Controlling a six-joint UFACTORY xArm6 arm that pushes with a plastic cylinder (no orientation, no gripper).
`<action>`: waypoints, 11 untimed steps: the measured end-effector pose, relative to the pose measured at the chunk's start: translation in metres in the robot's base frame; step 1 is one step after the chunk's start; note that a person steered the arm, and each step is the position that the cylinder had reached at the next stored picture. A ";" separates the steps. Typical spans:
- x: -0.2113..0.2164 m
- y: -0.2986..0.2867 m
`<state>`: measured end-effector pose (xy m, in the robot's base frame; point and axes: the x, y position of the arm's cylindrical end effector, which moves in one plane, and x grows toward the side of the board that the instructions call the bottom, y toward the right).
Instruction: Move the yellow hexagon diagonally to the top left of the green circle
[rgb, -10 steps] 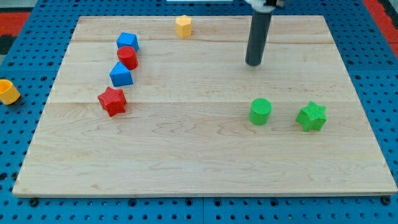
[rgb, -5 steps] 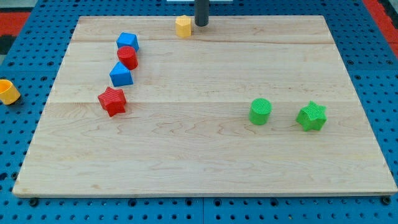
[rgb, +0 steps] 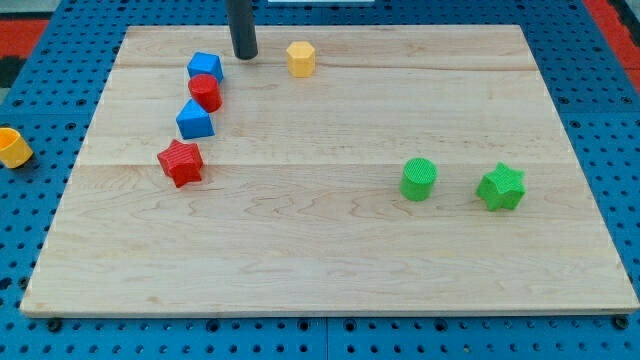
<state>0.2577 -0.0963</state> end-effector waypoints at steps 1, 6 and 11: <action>-0.021 0.045; 0.050 0.069; 0.144 0.052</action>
